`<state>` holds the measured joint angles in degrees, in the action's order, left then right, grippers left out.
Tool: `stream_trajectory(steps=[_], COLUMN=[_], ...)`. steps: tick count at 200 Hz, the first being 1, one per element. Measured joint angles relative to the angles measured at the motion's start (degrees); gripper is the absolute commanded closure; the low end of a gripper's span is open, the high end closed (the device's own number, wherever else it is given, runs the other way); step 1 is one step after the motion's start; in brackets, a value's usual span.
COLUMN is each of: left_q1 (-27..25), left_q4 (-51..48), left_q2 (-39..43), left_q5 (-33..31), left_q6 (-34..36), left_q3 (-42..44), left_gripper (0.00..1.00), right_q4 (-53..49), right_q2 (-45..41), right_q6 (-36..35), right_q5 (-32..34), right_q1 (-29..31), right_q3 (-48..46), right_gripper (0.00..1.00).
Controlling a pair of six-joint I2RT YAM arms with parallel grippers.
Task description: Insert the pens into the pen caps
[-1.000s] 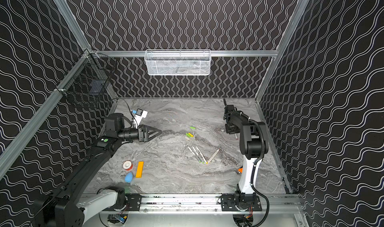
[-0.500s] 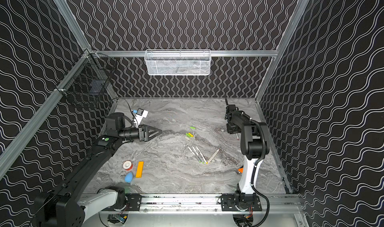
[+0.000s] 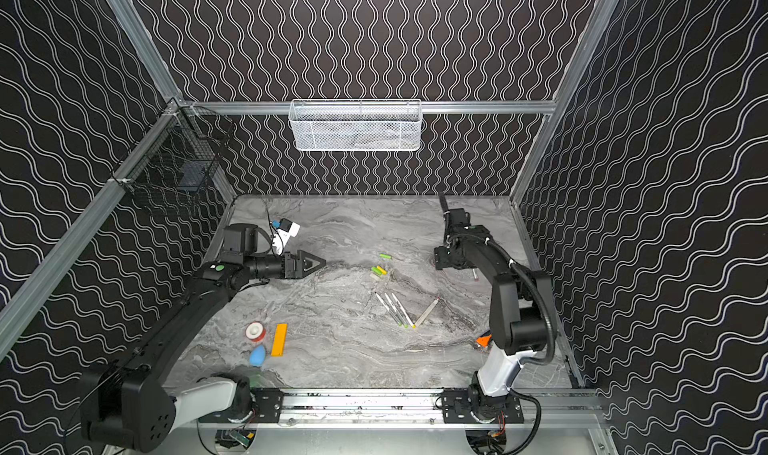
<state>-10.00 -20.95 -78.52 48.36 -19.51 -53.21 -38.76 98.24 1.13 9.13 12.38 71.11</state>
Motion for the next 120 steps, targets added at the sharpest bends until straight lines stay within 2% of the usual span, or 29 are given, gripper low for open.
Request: stream_trajectory(steps=[51,79,120], left_q1=[0.17,0.68,1.07], left_q4=[-1.9,-3.17,-3.82], left_q2=[3.41,3.65,2.43], left_q5=[-1.86,-3.02,-4.11], left_q6=[0.22,0.42,0.63], left_q3=[0.37,0.37,0.31], left_gripper=[0.01,0.01,0.01], right_q4=[5.11,8.11,9.66], right_q2=[-3.45,0.24,6.16], right_q6=[0.28,-0.35,-1.84], right_q5=[-9.84,-14.51,-17.79], right_q1=[16.33,19.52,21.35], right_q3=[-4.92,-2.97,1.49], right_gripper=[0.18,0.23,0.29])
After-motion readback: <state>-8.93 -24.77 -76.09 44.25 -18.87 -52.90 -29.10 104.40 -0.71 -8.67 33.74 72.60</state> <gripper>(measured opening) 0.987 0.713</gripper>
